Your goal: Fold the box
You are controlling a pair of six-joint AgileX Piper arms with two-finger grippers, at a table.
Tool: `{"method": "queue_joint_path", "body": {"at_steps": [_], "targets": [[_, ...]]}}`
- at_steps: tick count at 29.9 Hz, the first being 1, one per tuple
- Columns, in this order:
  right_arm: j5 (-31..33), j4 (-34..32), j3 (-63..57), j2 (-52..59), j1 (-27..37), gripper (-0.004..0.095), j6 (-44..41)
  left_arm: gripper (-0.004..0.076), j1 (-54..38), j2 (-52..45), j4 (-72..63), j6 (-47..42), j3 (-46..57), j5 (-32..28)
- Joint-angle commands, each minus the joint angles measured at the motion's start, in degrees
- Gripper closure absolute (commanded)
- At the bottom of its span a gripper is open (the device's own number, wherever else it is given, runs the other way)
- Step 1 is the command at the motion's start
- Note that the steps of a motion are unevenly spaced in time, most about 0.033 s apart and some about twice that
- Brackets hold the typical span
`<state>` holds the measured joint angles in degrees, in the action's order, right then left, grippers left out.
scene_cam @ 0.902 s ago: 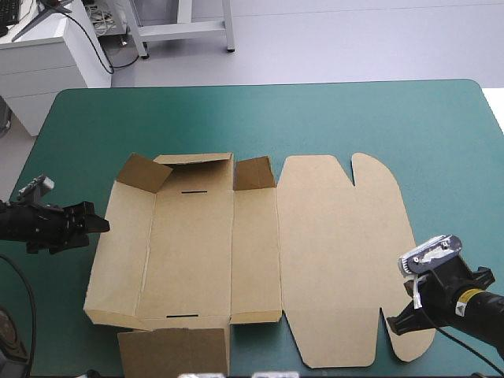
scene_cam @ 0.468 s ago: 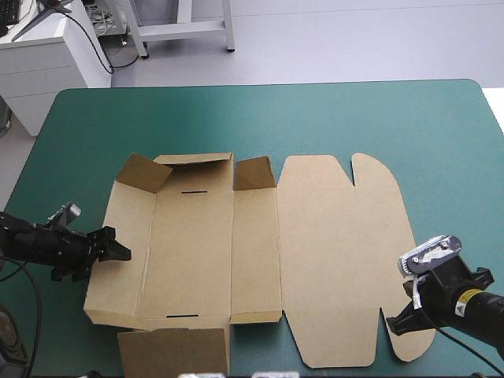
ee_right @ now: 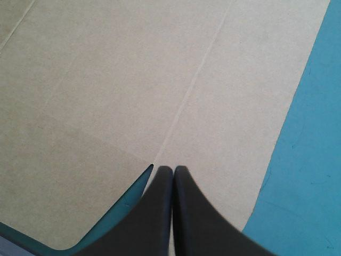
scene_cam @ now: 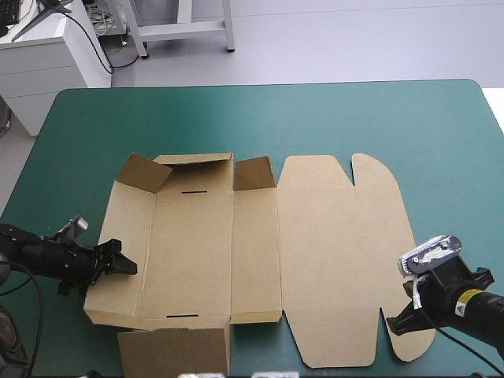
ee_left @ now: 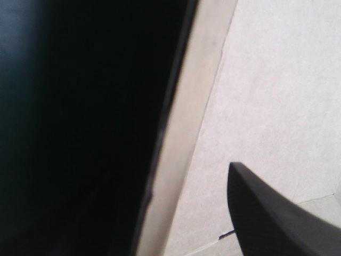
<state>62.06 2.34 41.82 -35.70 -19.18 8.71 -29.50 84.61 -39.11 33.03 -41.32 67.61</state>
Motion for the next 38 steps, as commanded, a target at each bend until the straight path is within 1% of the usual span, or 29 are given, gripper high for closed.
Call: {"method": "queue_joint_path", "body": {"at_steps": [1,3,5,8,13,14,17,19,22,24,26,30,34,38], "targets": [[-2.2,0.3,1.5,0.0,0.4,0.0927,0.5,0.0330,0.2,-1.6,-2.5,0.3,-0.5,0.5],[-2.2,0.3,1.5,0.0,0.4,0.0927,0.5,0.0366,0.2,-1.6,-2.5,0.3,-0.5,0.5],[-2.2,0.3,1.5,0.0,0.4,0.0927,0.5,0.0418,0.2,-1.6,-2.5,0.3,-0.5,0.5],[-2.2,0.4,1.5,0.0,0.4,0.0927,0.5,0.0515,0.2,-1.6,-2.5,0.3,-0.5,-0.3],[-2.5,0.2,1.5,0.0,0.4,0.0927,0.5,0.0711,0.2,-1.6,-2.9,0.4,-0.5,-2.1],[-2.5,0.2,1.5,0.0,0.4,0.0927,0.5,0.0731,0.2,-1.6,-3.1,0.8,-0.5,-2.3],[-2.5,-0.6,1.5,0.0,0.4,0.0927,0.5,0.0731,0.2,-1.6,-4.8,3.6,-0.5,-3.2],[-2.5,-1.4,1.6,0.1,0.4,0.0927,0.5,0.0732,0.2,-1.6,-7.6,4.8,-0.7,-2.7],[-3.2,-3.2,2.2,0.1,0.4,0.0927,0.5,0.0732,0.2,-1.6,-12.3,13.1,-2.4,1.4],[-4.4,-4.6,3.3,0.4,0.4,0.0927,0.2,0.0732,0.2,-1.8,-15.2,15.6,-4.3,4.8],[-6.2,-4.7,4.6,1.1,0.4,0.0927,0.2,0.0732,0.3,-1.8,-16.6,15.6,-6.9,7.0],[-10.7,-5.8,8.1,3.0,0.4,0.0927,0.2,0.0732,3.3,-2.8,-14.4,12.8,-12.4,7.0],[-14.7,-7.8,11.3,5.1,0.4,0.0927,0.2,0.0732,8.9,-3.0,-9.8,7.8,-21.2,7.0],[-15.3,-9.1,13.4,6.4,0.4,0.0927,0.2,0.0732,16.3,-3.0,-5.2,7.4,-30.7,6.8]]}}
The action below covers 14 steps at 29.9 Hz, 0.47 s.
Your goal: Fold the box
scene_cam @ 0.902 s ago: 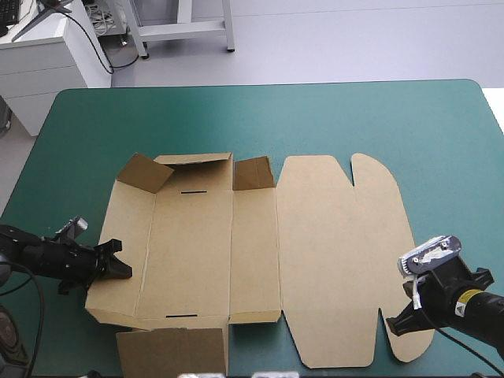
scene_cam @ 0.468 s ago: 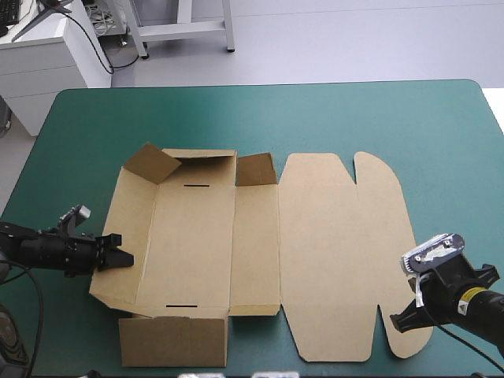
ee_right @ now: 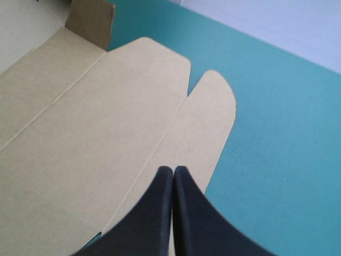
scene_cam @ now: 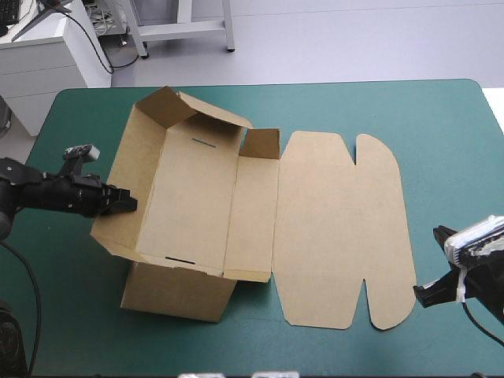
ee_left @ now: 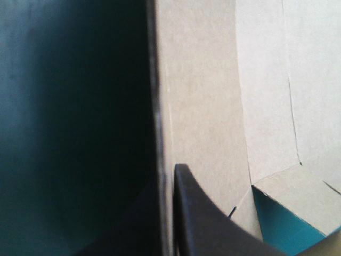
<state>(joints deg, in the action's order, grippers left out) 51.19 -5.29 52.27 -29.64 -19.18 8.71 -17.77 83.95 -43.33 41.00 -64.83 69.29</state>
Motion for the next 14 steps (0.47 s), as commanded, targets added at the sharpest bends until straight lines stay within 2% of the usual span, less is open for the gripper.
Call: {"method": "queue_joint_path", "body": {"at_steps": [1,4,7,14], "targets": [[-4.4,-1.5,3.2,0.5,0.4,0.0927,0.2,0.0732,6.8,-2.3,0.8,-0.6,-9.6,4.4],[-4.4,-1.4,3.2,0.7,0.4,0.0927,-0.1,0.0732,12.9,-2.3,7.5,-0.8,-16.1,1.6],[-4.0,-1.1,3.2,0.7,0.4,0.0927,-1.3,0.0732,19.1,-2.3,14.7,-3.0,-21.2,-3.8],[-2.9,0.5,3.2,0.7,0.4,0.0927,-1.3,0.0732,30.3,-2.3,30.3,-5.3,-25.6,-16.6]]}}
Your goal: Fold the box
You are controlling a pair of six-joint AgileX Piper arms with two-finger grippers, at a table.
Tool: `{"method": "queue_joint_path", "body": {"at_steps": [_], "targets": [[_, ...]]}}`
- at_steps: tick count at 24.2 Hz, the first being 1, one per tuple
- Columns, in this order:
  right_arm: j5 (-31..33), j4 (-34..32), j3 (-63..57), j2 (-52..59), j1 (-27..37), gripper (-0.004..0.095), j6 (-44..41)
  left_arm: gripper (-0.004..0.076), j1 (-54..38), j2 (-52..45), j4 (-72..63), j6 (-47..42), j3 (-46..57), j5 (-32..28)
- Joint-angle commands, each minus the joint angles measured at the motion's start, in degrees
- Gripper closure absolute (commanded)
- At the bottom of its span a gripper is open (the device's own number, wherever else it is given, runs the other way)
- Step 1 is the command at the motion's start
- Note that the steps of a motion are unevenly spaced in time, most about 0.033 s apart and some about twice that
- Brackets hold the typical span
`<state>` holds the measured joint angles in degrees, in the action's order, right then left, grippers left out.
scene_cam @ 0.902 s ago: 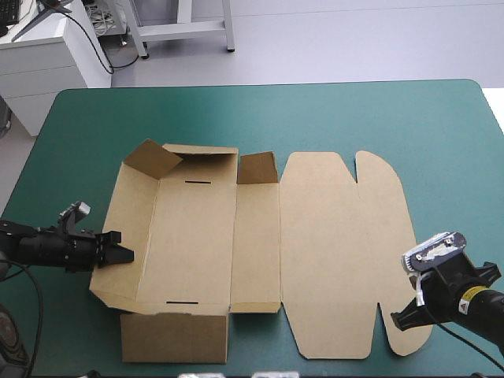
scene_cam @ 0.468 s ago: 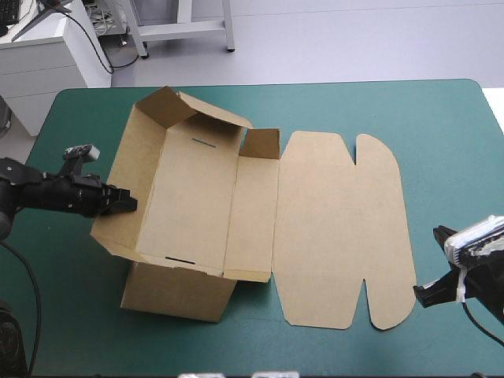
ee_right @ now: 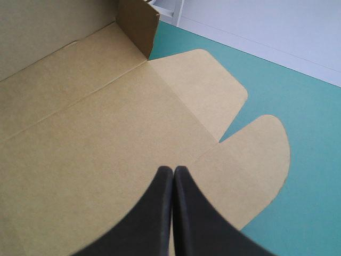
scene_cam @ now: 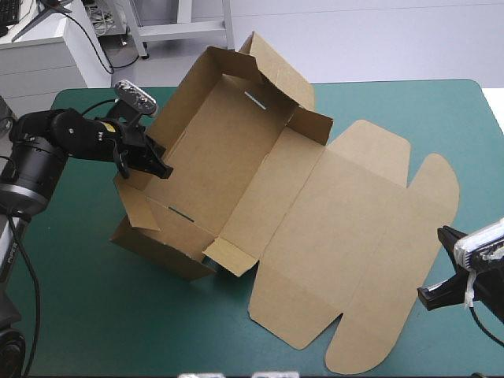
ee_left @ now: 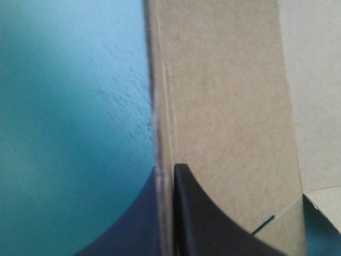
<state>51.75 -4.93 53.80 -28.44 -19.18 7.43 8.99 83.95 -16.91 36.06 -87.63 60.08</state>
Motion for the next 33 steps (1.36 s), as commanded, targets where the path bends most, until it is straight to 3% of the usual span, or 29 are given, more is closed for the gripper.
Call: {"method": "queue_joint_path", "body": {"at_steps": [1,5,15,24,26,29,33], "targets": [[-3.6,0.1,1.7,-0.5,0.4,0.0927,0.0,0.0732,4.8,-2.1,4.6,-0.2,-3.1,-8.5],[-3.7,0.1,1.7,-0.5,0.4,0.0927,0.0,0.0732,9.8,-1.2,9.0,3.7,-3.3,-11.7],[0.2,0.3,1.7,-0.4,0.4,0.0927,-0.6,0.0732,20.0,1.0,29.7,2.9,-3.3,-20.3],[0.2,1.7,1.7,-0.4,0.4,0.0927,-2.2,0.0732,25.9,1.6,32.3,7.8,1.2,-26.3],[0.2,2.7,1.7,-0.4,0.4,0.0927,-2.2,0.0732,29.3,1.4,42.4,3.4,6.7,-31.0],[0.2,2.8,1.7,-0.4,0.4,0.0927,-2.2,0.0732,33.1,1.4,60.2,-11.4,13.1,-35.3],[0.3,2.8,1.6,-0.4,0.4,0.0927,-2.2,0.0732,33.6,1.2,74.1,-23.4,20.0,-36.5]]}}
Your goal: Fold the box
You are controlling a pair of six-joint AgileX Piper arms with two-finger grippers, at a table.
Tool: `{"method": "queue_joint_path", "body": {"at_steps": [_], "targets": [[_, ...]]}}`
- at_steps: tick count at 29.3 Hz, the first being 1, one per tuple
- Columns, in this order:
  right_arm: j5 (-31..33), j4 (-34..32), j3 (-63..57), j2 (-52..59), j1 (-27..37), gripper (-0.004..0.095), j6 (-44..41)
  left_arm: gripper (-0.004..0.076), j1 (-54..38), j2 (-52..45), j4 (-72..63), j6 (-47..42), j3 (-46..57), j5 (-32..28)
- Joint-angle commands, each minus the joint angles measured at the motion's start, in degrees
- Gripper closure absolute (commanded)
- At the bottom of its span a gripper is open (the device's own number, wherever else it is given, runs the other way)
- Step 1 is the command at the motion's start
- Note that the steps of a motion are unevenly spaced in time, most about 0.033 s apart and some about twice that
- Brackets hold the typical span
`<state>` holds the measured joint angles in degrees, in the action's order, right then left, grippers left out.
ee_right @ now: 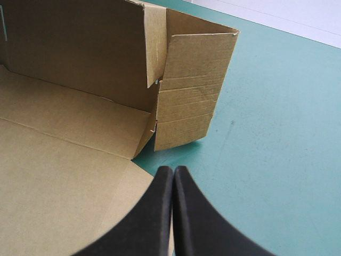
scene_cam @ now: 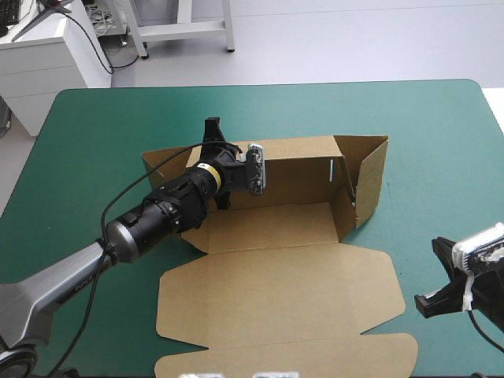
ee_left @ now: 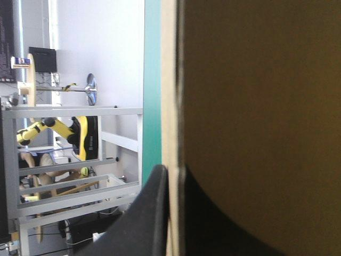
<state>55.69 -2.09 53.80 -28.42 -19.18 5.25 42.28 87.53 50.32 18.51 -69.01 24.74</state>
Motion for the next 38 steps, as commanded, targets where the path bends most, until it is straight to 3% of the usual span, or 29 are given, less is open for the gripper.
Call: {"method": "queue_joint_path", "body": {"at_steps": [1,6,12,17,21,23,33,38], "targets": [[-3.5,0.1,1.6,-0.4,0.4,0.0927,-0.6,0.0732,0.3,-2.7,9.2,-8.0,3.3,-2.1],[-3.2,0.2,1.6,-0.4,0.4,0.0927,-4.3,0.0732,1.0,-4.3,12.4,-13.7,9.0,-7.0],[-3.2,0.2,1.6,-0.7,0.4,0.0853,-6.6,0.0732,2.5,-4.9,17.5,-18.9,10.6,-6.8],[-2.9,0.2,1.6,-3.3,0.4,0.0544,-7.7,0.0732,2.5,-4.9,17.6,-18.9,10.7,-6.1],[-2.9,0.2,4.2,-7.2,0.4,0.0190,-7.8,0.0732,2.5,-4.9,18.1,-18.9,10.7,-5.2],[-2.1,0.2,6.8,-9.8,0.4,0.0128,-8.0,0.0732,2.5,-4.9,18.1,-18.9,10.7,-4.9],[1.2,-2.4,26.1,-29.8,0.4,0.0129,-8.0,0.0732,2.5,-4.9,17.9,-22.1,10.7,-4.6],[7.9,-2.9,36.9,-39.4,0.4,0.0129,-6.7,0.0732,2.5,-4.9,17.9,-23.1,10.7,-4.3]]}}
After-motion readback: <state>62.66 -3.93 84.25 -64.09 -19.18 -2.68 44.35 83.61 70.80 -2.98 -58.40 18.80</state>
